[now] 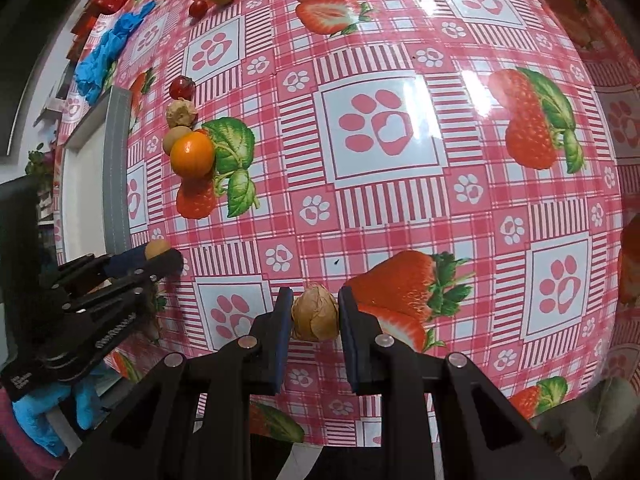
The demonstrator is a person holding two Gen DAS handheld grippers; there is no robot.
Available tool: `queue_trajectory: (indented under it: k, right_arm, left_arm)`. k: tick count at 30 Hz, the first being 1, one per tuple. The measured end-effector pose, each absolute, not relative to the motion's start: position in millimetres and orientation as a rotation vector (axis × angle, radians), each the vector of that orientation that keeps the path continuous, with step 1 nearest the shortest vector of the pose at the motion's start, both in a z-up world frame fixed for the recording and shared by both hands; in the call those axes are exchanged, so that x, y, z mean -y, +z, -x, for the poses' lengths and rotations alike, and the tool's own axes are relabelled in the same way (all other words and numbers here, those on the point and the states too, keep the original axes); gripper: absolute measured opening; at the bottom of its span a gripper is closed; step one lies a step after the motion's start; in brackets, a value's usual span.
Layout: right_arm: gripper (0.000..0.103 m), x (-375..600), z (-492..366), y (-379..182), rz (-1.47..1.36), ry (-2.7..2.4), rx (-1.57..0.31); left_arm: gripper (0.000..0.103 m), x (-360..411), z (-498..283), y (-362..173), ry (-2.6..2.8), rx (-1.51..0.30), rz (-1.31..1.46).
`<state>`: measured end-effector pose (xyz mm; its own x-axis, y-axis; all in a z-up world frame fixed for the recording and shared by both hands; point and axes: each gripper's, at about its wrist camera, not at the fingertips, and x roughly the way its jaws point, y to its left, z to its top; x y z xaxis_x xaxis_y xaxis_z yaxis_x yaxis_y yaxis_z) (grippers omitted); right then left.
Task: Organize fruits
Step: 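Lift the husked fruit with the right gripper while the left gripper grasps a tan round fruit, then carry both held fruits over the white tray and open both grippers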
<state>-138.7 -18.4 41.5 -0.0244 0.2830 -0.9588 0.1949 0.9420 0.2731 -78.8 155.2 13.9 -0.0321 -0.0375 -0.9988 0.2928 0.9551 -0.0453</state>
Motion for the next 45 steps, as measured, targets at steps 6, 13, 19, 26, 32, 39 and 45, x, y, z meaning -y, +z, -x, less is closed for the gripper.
queue_trajectory:
  k: [6,13,19,26,32,39,45]
  right_arm:
    - [0.025,16,140,42,-0.380,0.067,-1.609]
    - [0.025,3,132,47,-0.363,0.080,-1.603]
    - [0.025,-17,120,55,-0.329,0.107,-1.596]
    - [0.025,-52,104,62,-0.266,0.160,-1.590]
    - [0.025,-90,91,70,-0.213,0.220,-1.578]
    - [0.025,-132,77,78,-0.170,0.284,-1.566]
    - [0.025,-165,68,79,-0.148,0.336,-1.567]
  left_arm:
    - [0.029,-167,84,43,-0.282,-1.543,-0.140]
    - [0.029,-191,92,69,-0.267,-1.517,-0.118]
    - [0.029,-216,98,82,-0.278,-1.497,-0.068]
    - [0.029,-241,96,93,-0.233,-1.460,-0.045]
    - [0.029,-266,96,95,-0.187,-1.444,-0.011]
    - [0.029,-298,95,96,-0.130,-1.430,0.010]
    - [0.029,-321,93,95,-0.096,-1.424,0.028]
